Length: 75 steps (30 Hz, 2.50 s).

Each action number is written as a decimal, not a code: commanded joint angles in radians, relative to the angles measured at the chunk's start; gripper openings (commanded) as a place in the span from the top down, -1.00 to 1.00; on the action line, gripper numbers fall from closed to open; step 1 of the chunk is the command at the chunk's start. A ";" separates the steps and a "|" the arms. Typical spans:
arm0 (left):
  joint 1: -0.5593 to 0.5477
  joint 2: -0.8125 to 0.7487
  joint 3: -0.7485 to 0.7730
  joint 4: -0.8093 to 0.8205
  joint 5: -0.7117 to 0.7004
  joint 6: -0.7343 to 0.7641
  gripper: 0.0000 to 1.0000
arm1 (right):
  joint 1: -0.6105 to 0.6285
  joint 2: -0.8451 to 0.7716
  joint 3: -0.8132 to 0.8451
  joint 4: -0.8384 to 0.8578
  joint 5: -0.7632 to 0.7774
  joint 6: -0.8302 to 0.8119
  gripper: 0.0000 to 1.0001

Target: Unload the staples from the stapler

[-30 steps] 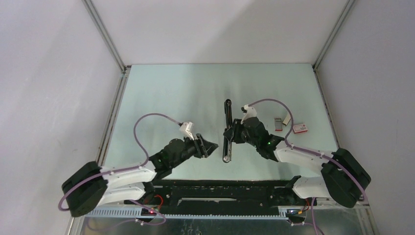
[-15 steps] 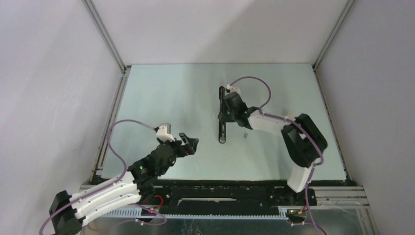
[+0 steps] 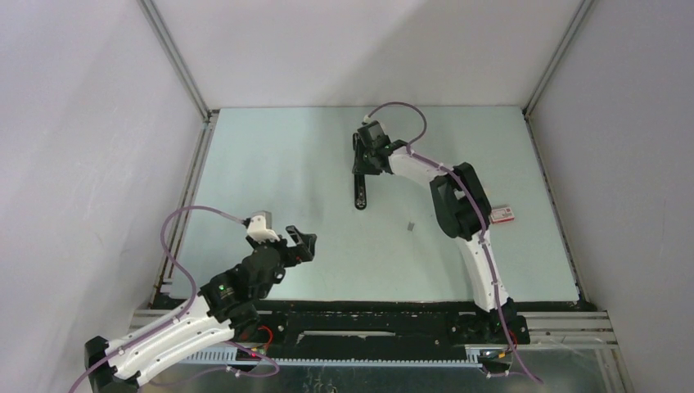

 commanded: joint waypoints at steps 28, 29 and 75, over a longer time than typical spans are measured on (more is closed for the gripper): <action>0.010 0.068 0.108 -0.028 -0.048 -0.038 -1.00 | -0.043 -0.399 -0.284 0.204 -0.172 0.002 -0.53; 0.014 0.077 0.113 -0.022 -0.040 -0.029 -1.00 | -0.067 -0.451 -0.361 0.202 -0.164 -0.007 -0.57; 0.176 0.349 0.254 0.025 0.323 0.131 -0.99 | -0.701 -0.507 -0.613 -0.056 0.087 -0.010 -0.01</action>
